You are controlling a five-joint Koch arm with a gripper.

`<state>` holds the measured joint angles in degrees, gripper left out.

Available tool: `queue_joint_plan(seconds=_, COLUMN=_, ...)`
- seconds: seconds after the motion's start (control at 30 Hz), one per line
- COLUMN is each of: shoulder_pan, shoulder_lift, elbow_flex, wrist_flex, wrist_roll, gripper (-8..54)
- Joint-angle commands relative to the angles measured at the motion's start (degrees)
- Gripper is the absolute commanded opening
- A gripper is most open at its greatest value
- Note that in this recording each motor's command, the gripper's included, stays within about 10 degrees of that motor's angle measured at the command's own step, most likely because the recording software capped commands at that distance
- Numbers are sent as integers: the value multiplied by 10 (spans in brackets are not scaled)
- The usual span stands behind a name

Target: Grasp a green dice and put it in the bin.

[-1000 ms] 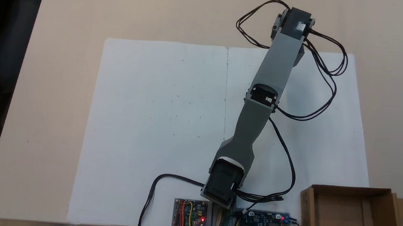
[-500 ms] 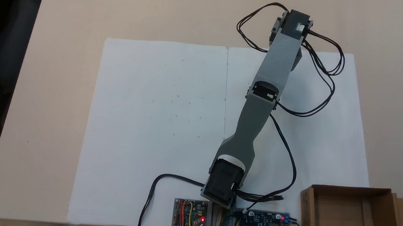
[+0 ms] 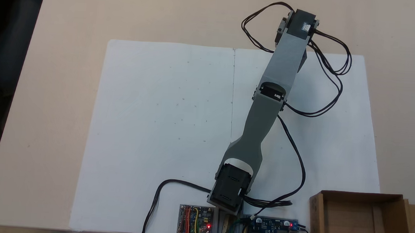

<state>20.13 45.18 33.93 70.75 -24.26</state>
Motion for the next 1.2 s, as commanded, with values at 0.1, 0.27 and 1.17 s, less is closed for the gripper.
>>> queue_joint_plan(seconds=0.1, shoulder_pan=4, shoulder_lift=11, elbow_flex=-30, wrist_flex=43, wrist_roll=99, gripper=415)
queue_joint_plan(seconds=0.27, shoulder_pan=4, shoulder_lift=7, elbow_flex=-31, wrist_flex=42, wrist_roll=110, gripper=415)
queue_joint_plan(seconds=1.17, shoulder_pan=-36, shoulder_lift=-49, elbow_flex=-54, wrist_flex=-18, wrist_roll=109, gripper=414)
